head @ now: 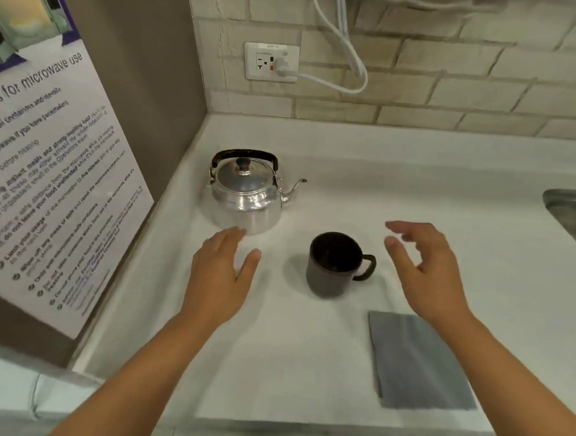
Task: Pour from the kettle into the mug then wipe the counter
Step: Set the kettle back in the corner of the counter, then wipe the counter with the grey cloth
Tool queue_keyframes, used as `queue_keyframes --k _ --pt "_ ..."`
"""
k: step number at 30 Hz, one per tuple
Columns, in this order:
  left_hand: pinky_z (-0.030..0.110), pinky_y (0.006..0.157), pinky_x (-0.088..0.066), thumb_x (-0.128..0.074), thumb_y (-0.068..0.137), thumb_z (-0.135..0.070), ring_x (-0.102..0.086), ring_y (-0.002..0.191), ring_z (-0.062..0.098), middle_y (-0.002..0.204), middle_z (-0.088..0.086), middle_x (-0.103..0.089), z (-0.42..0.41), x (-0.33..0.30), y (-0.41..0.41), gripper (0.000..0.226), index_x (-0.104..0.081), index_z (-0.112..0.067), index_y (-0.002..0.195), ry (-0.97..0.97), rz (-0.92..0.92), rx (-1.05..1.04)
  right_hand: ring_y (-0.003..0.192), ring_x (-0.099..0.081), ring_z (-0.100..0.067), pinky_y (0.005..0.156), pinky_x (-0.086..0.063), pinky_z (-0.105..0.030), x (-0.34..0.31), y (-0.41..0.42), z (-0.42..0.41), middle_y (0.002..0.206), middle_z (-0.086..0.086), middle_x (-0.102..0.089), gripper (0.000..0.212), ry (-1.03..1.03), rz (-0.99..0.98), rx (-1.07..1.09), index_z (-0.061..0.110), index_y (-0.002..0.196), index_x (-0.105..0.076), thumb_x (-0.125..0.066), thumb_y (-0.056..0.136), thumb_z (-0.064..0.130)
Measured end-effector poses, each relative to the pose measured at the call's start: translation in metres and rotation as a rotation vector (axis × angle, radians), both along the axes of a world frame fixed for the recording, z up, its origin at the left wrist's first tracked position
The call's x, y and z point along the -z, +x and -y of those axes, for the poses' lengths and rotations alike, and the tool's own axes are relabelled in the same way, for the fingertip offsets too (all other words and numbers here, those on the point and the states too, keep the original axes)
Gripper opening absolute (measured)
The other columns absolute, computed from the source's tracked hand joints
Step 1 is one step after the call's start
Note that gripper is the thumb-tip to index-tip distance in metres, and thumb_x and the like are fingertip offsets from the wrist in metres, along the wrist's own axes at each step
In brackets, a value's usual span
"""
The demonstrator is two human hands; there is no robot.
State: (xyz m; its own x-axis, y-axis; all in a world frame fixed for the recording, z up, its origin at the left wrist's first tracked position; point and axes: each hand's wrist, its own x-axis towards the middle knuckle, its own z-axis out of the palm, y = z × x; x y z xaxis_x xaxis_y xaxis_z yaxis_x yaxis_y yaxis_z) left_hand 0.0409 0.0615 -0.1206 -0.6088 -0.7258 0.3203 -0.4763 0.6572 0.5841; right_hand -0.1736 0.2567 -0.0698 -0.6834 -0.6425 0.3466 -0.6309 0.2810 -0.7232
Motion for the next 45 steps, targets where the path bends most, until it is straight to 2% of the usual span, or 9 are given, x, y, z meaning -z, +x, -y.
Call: queue_keyframes --k 4,6,8,16,21,25,30,39,45 --pt "0.036 0.119 -0.004 -0.028 0.097 -0.053 -0.013 0.146 0.019 0.159 0.005 -0.02 -0.027 0.051 0.029 0.065 -0.022 -0.015 0.15 0.027 0.344 0.036 0.13 -0.038 -0.018 0.104 -0.034 -0.033 0.063 0.034 -0.08 0.144 0.004 -0.044 0.053 0.44 -0.059 -0.07 0.034 0.144 -0.031 -0.035 0.093 0.05" --pt "0.036 0.119 0.003 -0.018 0.095 -0.059 -0.001 0.147 0.015 0.161 0.002 -0.009 -0.032 0.065 0.035 0.07 -0.012 -0.017 0.151 -0.018 0.434 0.053 0.148 -0.004 -0.015 0.12 -0.008 -0.037 0.091 0.048 -0.099 0.161 0.009 -0.003 0.065 0.671 -0.132 -0.153 0.039 0.148 0.005 -0.009 0.09 0.063" --pt "0.036 0.119 0.003 -0.015 0.094 -0.06 0.0 0.147 0.015 0.161 0.002 -0.007 -0.032 0.068 0.035 0.072 -0.011 -0.017 0.151 -0.038 0.452 0.051 0.145 0.022 -0.011 0.118 0.014 -0.038 0.103 0.043 -0.098 0.156 0.015 0.022 0.06 0.746 -0.173 -0.161 0.045 0.14 0.022 0.006 0.086 0.065" --pt "0.036 0.12 -0.002 -0.023 0.096 -0.056 -0.005 0.147 0.013 0.16 0.001 -0.013 -0.035 0.066 0.034 0.068 -0.018 -0.017 0.15 -0.035 0.433 0.021 0.145 0.018 -0.038 0.114 0.01 -0.06 0.099 -0.05 -0.006 0.16 0.0 0.019 0.057 0.923 -0.208 -0.117 0.041 0.146 0.017 -0.006 0.095 0.053" --pt "0.029 0.118 0.001 -0.021 0.101 -0.043 -0.004 0.145 0.008 0.159 -0.003 -0.01 -0.027 0.062 0.04 0.055 -0.016 -0.018 0.15 0.02 0.434 0.109 0.144 0.026 -0.025 0.117 0.015 -0.049 0.098 -0.025 -0.036 0.16 0.0 0.021 0.059 0.874 -0.186 -0.209 0.035 0.147 0.017 -0.007 0.096 0.052" --pt "0.028 0.117 -0.001 -0.017 0.099 -0.044 -0.008 0.144 0.005 0.156 -0.01 -0.012 -0.007 0.059 0.071 0.054 -0.019 -0.023 0.149 -0.023 0.462 0.206 0.139 0.038 -0.016 0.115 0.022 -0.039 0.101 0.058 -0.085 0.155 0.006 0.032 0.061 0.811 -0.233 -0.347 0.036 0.143 0.028 0.005 0.09 0.057" --pt "0.028 0.118 -0.006 -0.026 0.103 -0.03 -0.015 0.142 0.003 0.155 -0.006 -0.025 -0.014 0.065 0.09 0.045 -0.031 -0.017 0.146 -0.024 0.322 0.116 0.142 0.031 -0.017 0.117 0.02 -0.041 0.102 0.147 -0.035 0.157 0.005 0.026 0.061 0.705 -0.317 -0.602 0.03 0.148 0.019 -0.002 0.095 0.052" --pt "0.023 0.117 -0.003 -0.028 0.103 -0.021 -0.017 0.142 0.004 0.156 -0.003 -0.027 -0.015 0.059 0.088 0.044 -0.031 -0.014 0.146 -0.043 0.28 0.106 0.145 0.021 -0.03 0.117 0.016 -0.046 0.098 0.128 0.146 0.16 -0.008 0.019 0.061 0.833 -0.153 -0.239 0.015 0.15 0.014 -0.011 0.1 0.039" --pt "0.03 0.12 -0.005 -0.028 0.102 -0.019 -0.017 0.145 0.012 0.157 0.002 -0.027 -0.014 0.059 0.088 0.045 -0.03 -0.009 0.146 -0.047 0.294 0.121 0.146 0.019 -0.024 0.116 0.016 -0.041 0.106 0.13 0.135 0.161 -0.004 0.015 0.06 0.778 -0.236 -0.403 0.02 0.15 0.012 -0.013 0.099 0.043"
